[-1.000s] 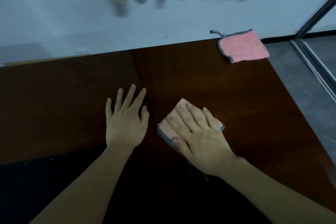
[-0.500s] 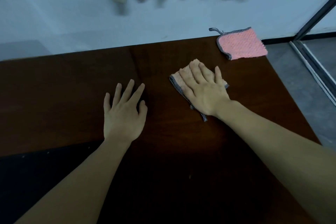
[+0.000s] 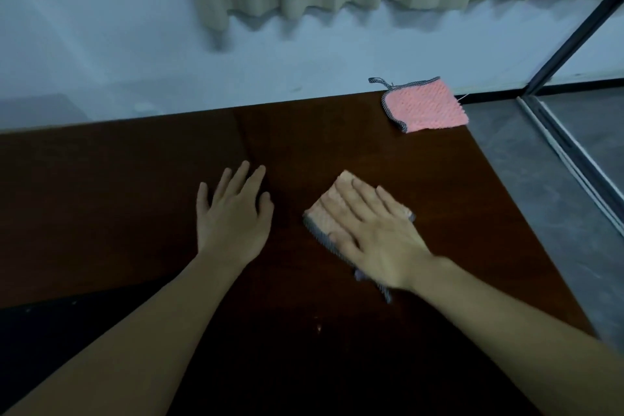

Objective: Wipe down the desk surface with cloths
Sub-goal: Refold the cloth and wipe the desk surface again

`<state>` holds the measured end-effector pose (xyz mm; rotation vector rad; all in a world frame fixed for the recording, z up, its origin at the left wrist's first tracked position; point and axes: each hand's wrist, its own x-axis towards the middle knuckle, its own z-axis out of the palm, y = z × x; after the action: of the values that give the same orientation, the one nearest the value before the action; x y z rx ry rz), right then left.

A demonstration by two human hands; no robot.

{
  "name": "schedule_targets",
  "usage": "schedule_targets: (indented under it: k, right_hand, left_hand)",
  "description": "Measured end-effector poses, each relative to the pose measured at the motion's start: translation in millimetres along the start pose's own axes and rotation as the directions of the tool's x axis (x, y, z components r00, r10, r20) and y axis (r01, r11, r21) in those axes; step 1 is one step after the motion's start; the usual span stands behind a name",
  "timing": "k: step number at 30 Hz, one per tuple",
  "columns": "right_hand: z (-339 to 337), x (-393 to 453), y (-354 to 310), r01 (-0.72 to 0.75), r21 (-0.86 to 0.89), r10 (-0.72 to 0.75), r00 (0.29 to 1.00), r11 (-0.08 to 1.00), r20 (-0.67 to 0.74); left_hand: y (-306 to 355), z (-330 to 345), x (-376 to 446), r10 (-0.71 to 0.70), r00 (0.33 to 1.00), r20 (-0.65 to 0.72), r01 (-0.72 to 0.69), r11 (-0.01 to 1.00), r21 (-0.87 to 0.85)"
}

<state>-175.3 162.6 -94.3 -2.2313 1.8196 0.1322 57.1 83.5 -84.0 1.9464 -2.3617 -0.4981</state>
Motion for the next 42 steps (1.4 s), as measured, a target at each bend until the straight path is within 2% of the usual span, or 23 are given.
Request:
schedule_targets:
  k: [3,6,13,17,23,26,32,38,42]
  right_hand:
    - [-13.4,34.2,23.9,-0.109,0.01,0.109,0.994,0.994,-0.007]
    - [-18.7,49.5,29.9,-0.14,0.017,0.14,0.99,0.99,-0.006]
    - [2.4,-14.5,6.6,-0.08,0.009,0.08,0.997,0.997,-0.006]
    - [10.4,-26.5,5.3,-0.08,0.059,0.081,0.997,0.995,-0.013]
    - [-9.9,31.5,31.8,-0.164,0.059,0.167,0.984,0.985,-0.063]
    - [-19.1,61.7,40.9,-0.189,0.035,0.191,0.981,0.981,-0.044]
    - [-13.7,44.0,33.3,-0.151,0.022,0.152,0.988,0.988,-0.021]
    - [10.2,-28.2,24.6,0.047,-0.02,-0.047,0.998,0.999,-0.042]
    - [4.0,-17.5,45.3,0.092,-0.01,-0.092,0.996,0.996,-0.017]
  left_hand:
    - [22.5,6.6,6.5,0.056,0.998,0.001,-0.056,0.998,-0.013]
    - [32.4,20.3,4.3,0.061,0.998,0.035,-0.062,0.998,0.027]
    - [35.6,27.4,0.2,0.045,0.999,-0.01,-0.044,0.996,0.078]
    - [35.4,28.8,-0.3,0.046,0.998,-0.031,-0.043,0.995,0.088]
    - [35.9,27.2,2.4,0.044,0.999,-0.009,-0.043,0.995,0.092]
    - [35.7,27.3,3.2,0.052,0.999,-0.008,-0.051,0.995,0.087]
    - [34.8,27.7,1.9,0.053,0.998,-0.015,-0.052,0.996,0.074]
    - [36.7,26.6,0.4,0.043,0.999,-0.022,-0.041,0.996,0.08]
    - [37.6,27.5,0.8,0.044,0.998,-0.033,-0.042,0.996,0.075]
